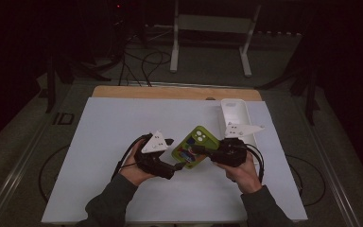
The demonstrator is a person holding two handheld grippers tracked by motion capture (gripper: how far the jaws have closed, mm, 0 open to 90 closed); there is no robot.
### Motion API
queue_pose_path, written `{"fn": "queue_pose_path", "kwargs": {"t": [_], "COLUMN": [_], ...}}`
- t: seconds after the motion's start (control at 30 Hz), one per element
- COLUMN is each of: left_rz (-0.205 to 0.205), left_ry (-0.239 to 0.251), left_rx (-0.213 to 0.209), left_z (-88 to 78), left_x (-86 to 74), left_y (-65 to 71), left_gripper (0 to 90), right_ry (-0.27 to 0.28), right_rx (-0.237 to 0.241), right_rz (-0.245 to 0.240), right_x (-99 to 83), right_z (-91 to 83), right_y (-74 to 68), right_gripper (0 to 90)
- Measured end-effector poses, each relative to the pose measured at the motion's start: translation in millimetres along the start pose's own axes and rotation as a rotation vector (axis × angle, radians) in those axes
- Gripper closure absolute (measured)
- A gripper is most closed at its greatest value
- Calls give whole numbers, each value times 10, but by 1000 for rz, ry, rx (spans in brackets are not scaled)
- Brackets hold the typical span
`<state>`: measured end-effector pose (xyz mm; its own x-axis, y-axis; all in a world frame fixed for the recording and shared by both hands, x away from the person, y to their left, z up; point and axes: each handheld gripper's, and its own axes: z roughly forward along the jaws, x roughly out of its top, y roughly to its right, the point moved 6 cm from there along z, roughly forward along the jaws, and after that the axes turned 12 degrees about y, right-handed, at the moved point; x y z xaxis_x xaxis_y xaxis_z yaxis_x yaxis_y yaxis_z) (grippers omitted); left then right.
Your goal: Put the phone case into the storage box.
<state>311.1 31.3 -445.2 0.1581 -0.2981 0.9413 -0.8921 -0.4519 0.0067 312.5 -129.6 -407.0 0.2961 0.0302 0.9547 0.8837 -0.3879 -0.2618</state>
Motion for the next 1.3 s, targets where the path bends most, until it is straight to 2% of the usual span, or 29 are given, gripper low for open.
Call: {"fn": "queue_pose_path", "kwargs": {"t": [0.1, 0.27, 0.43, 0.63, 0.8, 1.3], "left_rz": [1, -4, -29, -44, -46, -31], "left_ry": [-7, -25, -13, -12, -18, -17], "left_rx": [-17, -76, -137, -189, -214, -265], "left_z": [8, 19, 7, 1, 12, -9], "left_x": [-12, -45, -48, -69, -94, -124], "left_y": [9, 48, 78, 96, 119, 160], "left_gripper": [177, 228, 299, 395, 484, 722], "right_ry": [-2, -6, -20, -27, -38, -44], "right_rx": [11, 44, 86, 127, 144, 141], "right_rz": [-9, -24, -39, -50, -60, -86], "right_x": [0, 8, 2, 6, -4, -5], "right_z": [0, -2, -2, -9, -11, -56], "right_y": [-14, -52, -94, -137, -155, -125], "right_gripper": [884, 884, 884, 884, 884, 878]}}
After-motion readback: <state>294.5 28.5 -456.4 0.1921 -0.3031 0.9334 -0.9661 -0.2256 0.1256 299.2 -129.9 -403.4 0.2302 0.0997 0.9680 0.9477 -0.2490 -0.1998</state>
